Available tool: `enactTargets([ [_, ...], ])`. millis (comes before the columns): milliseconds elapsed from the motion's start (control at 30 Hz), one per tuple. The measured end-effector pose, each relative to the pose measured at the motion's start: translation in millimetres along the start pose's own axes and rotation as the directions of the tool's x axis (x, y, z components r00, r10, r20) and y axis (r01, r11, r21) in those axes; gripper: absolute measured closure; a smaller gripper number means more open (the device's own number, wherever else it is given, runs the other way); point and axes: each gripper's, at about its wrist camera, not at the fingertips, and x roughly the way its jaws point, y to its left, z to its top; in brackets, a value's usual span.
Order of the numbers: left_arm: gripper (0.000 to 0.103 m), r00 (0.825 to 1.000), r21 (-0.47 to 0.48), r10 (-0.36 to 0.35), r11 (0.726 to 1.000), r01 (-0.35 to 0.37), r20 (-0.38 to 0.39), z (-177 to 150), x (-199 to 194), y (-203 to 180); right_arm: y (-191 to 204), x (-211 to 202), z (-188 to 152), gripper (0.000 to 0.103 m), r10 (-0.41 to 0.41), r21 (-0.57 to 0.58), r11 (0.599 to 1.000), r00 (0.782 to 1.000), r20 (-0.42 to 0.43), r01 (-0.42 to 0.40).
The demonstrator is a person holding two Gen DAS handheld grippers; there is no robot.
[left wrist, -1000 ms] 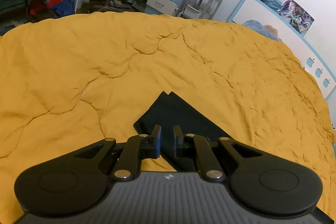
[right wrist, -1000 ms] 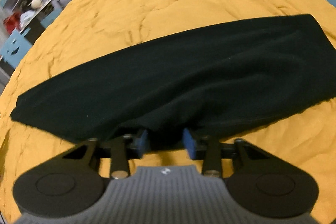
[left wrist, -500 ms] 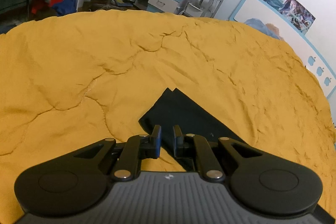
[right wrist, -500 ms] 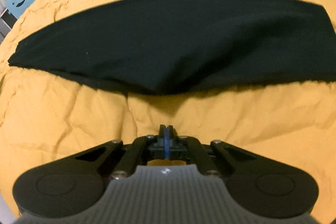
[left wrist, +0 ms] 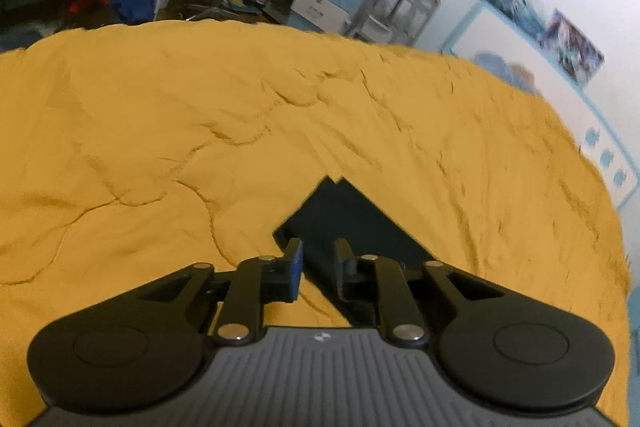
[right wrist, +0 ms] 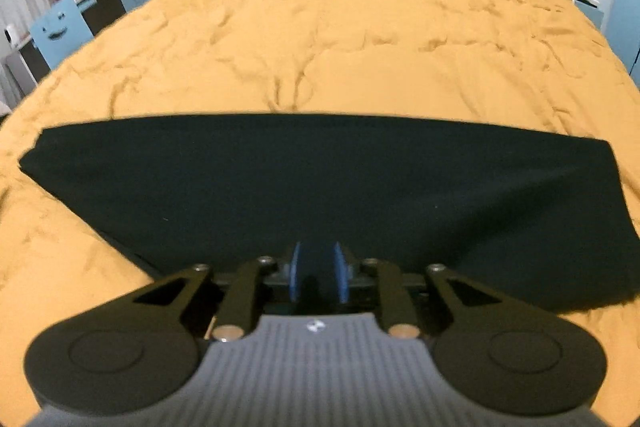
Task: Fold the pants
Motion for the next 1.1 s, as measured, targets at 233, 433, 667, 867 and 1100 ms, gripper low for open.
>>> enactTargets([
  [233, 0.07, 0.998, -0.143, -0.057, 0.988, 0.053, -0.027, -4, 30, 17, -14, 13, -17, 0.083, 0.033, 0.035, 0.999, 0.999, -0.039, -0.032],
  [433, 0.068, 1.0, -0.204, -0.009, 0.979, 0.012, 0.019, -9, 59, 15, -13, 9, -28, 0.081, 0.035, 0.005, 0.999, 0.999, -0.031, -0.035],
  [667, 0.102, 0.999, -0.134, 0.047, 0.99, -0.044, 0.02, -8, 68, 5, -16, 10, -32, 0.081, 0.054, 0.026, 0.998, 0.998, -0.014, -0.054],
  [867, 0.096, 0.995, -0.17, 0.097, 0.981, -0.093, 0.015, -9, 71, 10, -19, 7, -34, 0.076, 0.063, 0.042, 0.997, 0.998, -0.008, -0.063],
  [1100, 0.099, 0.999, -0.205, 0.054, 0.977, -0.051, 0.005, -11, 78, 18, -21, 9, -36, 0.073, 0.065, 0.046, 0.997, 0.998, -0.008, -0.065],
])
